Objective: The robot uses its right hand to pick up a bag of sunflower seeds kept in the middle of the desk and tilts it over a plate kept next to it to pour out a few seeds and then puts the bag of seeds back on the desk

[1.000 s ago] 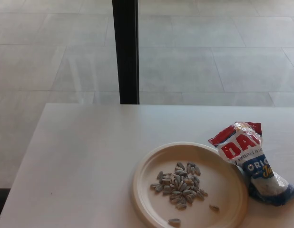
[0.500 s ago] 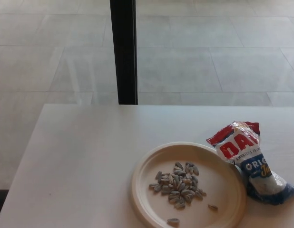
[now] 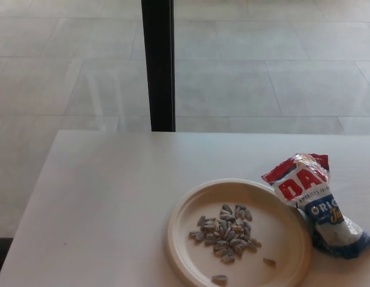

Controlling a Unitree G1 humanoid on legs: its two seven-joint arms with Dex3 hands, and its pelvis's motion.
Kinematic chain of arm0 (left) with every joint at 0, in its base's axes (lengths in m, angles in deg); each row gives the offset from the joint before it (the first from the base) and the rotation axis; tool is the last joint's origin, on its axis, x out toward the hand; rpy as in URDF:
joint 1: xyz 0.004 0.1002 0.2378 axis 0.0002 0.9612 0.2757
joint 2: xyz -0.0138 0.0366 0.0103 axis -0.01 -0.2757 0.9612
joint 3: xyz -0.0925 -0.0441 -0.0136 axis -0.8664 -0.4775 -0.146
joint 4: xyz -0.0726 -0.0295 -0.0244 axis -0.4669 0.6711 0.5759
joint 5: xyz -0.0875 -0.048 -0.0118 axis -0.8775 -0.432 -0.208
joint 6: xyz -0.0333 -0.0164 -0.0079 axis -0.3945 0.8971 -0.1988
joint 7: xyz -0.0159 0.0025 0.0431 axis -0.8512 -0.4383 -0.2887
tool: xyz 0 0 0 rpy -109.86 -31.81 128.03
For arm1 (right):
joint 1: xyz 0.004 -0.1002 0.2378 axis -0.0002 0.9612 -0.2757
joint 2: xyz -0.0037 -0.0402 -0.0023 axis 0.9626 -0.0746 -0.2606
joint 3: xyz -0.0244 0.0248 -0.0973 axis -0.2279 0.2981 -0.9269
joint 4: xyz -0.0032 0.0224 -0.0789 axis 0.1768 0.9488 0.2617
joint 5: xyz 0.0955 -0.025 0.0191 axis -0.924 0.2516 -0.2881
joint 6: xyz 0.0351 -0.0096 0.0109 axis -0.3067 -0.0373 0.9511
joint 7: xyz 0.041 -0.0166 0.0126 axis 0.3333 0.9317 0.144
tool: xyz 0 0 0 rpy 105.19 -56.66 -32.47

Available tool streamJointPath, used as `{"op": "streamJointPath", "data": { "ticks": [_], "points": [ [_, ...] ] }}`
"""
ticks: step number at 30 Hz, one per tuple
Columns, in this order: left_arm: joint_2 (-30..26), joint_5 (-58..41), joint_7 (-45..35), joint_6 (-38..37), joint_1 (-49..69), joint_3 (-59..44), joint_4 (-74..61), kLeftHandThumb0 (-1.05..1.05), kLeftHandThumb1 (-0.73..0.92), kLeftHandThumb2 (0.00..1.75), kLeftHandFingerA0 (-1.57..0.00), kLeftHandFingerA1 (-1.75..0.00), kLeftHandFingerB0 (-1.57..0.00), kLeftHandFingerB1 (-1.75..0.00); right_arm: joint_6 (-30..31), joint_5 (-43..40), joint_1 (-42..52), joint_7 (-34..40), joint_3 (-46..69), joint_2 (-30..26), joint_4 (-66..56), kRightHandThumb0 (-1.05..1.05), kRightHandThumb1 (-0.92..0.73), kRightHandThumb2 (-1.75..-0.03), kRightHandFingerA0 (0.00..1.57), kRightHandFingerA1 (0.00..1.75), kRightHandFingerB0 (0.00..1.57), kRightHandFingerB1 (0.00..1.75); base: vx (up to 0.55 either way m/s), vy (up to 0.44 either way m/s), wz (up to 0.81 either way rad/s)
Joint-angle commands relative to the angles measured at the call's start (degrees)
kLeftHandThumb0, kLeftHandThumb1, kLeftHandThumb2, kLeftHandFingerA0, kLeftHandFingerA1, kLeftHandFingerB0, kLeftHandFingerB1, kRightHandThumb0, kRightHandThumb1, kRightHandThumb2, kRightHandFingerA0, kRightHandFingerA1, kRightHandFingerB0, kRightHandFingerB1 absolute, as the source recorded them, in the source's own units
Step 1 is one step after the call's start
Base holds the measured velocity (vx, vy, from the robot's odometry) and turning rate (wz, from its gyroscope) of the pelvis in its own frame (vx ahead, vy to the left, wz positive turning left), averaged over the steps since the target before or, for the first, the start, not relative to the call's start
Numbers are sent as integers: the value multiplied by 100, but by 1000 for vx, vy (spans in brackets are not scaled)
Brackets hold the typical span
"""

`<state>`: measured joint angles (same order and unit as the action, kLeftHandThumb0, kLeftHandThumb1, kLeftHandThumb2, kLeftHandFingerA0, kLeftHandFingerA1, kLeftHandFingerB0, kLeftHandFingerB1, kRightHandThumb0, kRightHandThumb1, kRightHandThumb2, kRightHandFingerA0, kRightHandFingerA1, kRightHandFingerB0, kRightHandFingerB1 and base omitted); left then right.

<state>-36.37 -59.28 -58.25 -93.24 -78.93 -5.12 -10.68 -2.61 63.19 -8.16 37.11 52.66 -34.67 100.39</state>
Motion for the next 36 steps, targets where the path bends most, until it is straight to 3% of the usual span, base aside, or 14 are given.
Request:
{"op": "streamJointPath", "data": {
  "ticks": [1, 3, 4, 11, 13, 14, 15, 18, 19, 21, 22, 31, 32, 36],
  "points": [
    [-86, -46, -69, 100, 57, 17, -51, -87, 63, 103, -15, -56, -4, -32, 1, -316, 68, -142, -184, -103, -35, -73, -70, -61, 3, 45, 0, 19, 0, 0, 0],
    [-71, -150, -126, 132, 67, -73, -58, -99, 69, 107, -15, -56, -6, -21, 21, -322, 69, -68, -288, -120, -30, -78, -53, -93, 6, 39, 0, 22, 0, 0, 0],
    [-66, -190, -131, 164, 60, -114, -56, -91, 80, 65, -18, -51, -5, -30, 18, -365, 67, -67, -299, -123, -24, -80, -53, -92, 2, 37, 0, 21, 0, 0, 0],
    [-50, -297, -111, 274, 35, -304, -98, -89, 81, 65, -22, -52, -10, -33, -15, -493, 147, -137, -451, -129, -46, -74, -71, -62, 3, 48, 0, 19, 0, 0, 0],
    [-66, -249, -101, 255, 40, -262, -65, -91, 81, 65, -21, -51, -9, -32, -43, -565, 158, -241, -484, -143, -19, -82, -55, -94, 2, 26, 0, 18, 0, 0, 0],
    [-71, -262, -96, 271, 30, -275, -45, -95, 64, 104, -21, -58, -4, -35, -34, -584, 159, -255, -492, -148, -10, -86, -56, -94, 1, 21, 0, 15, 0, 0, 0],
    [-70, -331, -80, 346, 3, -334, -28, -89, 79, 64, -22, -51, -9, -31, -16, -602, 160, -257, -506, -152, -16, -80, -53, -93, 4, 40, 0, 21, 0, 0, 0],
    [-69, -311, -100, 291, 20, -317, -38, -88, 80, 64, -22, -52, -10, -32, -31, -661, 185, -375, -538, -153, -28, -83, -56, -93, 1, 26, 0, 16, 0, 0, 0],
    [-70, -327, -68, 332, 5, -330, -30, -95, 66, 103, -21, -58, -7, -39, -47, -607, 199, -329, -614, -163, -27, -84, -57, -94, 1, 27, 0, 17, 0, 0, 0],
    [-70, -325, -111, 297, 25, -327, -36, -91, 61, 103, -20, -59, -6, -38, -66, -598, 207, -317, -684, -175, -11, -72, -73, -61, 0, 40, 0, 14, 0, 0, 0],
    [-75, -285, -137, 254, 45, -288, -42, -91, 81, 65, -21, -51, -9, -32, -74, -597, 218, -322, -718, -174, -23, -73, -59, -80, 2, 33, 0, 10, 0, 0, 0],
    [-101, -320, -93, 350, -53, -305, -35, -86, 61, 101, -20, -57, -7, -34, -78, -670, 182, -254, -888, -180, -14, -84, -56, -94, 1, 29, 0, 18, 0, 0, 0],
    [-94, -310, -102, 332, -64, -292, -41, -88, 79, 64, -23, -51, -9, -31, -64, -695, 155, -277, -885, -187, -8, -84, -57, -94, 1, 27, 0, 17, 0, 0, 0],
    [-111, -274, -84, 313, -28, -238, -92, -94, 64, 83, -25, -54, -10, -32, -129, -629, 216, -374, -991, -187, -37, -80, -58, -96, 0, 23, 0, 20, 0, 0, 0]
  ]
}}
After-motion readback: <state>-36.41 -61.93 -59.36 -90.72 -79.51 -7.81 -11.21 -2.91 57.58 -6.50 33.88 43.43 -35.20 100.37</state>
